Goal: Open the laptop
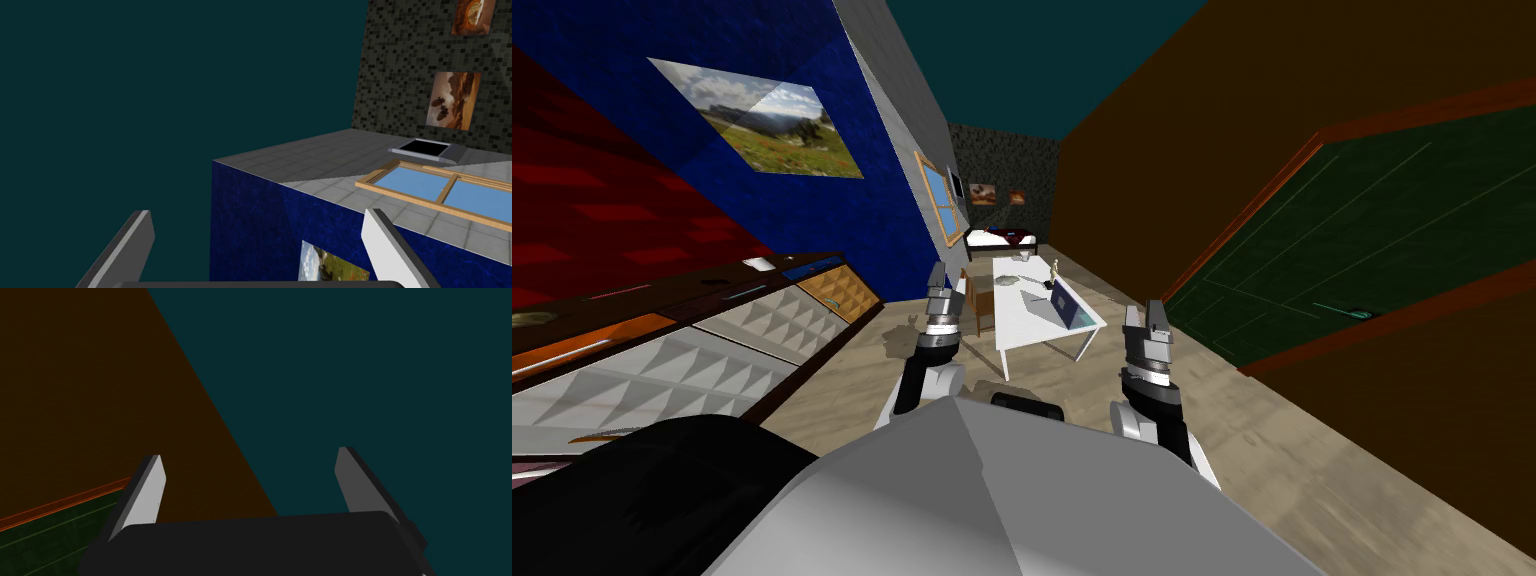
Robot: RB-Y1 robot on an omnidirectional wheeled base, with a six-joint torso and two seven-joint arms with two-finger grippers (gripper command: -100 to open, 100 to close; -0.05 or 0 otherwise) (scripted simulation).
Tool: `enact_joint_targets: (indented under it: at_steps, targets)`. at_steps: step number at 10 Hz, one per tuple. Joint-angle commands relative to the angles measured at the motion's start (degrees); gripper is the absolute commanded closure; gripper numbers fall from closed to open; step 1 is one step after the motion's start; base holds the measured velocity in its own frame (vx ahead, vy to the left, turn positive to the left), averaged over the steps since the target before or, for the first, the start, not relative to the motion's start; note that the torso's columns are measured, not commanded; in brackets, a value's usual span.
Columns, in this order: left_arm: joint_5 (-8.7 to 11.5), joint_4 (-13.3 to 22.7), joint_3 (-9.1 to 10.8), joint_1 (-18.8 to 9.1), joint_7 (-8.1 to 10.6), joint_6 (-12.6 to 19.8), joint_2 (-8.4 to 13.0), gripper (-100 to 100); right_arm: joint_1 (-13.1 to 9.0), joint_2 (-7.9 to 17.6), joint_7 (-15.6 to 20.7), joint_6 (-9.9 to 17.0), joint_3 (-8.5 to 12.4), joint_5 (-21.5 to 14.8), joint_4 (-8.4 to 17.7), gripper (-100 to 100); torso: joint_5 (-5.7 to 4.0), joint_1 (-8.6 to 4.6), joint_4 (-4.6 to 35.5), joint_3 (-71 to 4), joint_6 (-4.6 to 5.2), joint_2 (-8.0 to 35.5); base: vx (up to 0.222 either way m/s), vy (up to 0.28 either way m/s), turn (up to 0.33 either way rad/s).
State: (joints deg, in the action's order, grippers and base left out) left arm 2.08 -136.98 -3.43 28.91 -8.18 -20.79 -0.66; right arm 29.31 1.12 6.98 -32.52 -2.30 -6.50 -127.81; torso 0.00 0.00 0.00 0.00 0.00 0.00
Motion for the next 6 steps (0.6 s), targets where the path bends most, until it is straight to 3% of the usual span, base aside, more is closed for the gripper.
enact_joint_targets:
  at_steps: [1, 6]
  targets:
    - [0.00, 0.00, 0.00, 0.00, 0.00, 0.00, 0.00, 0, 0.00, 0.00, 0.00, 0.00, 0.00, 0.00, 0.00, 0, 0.00, 0.00, 2.35, -4.67, 0.00, 2.32, 0.000, 0.000, 0.000]
    - [0.00, -0.01, 0.00, 0.00, 0.00, 0.00, 0.00, 0, 0.00, 0.00, 0.00, 0.00, 0.00, 0.00, -0.01, 0, 0.00, 0.00, 22.68, -45.36, 0.00, 22.69, 0.000, 0.000, 0.000]
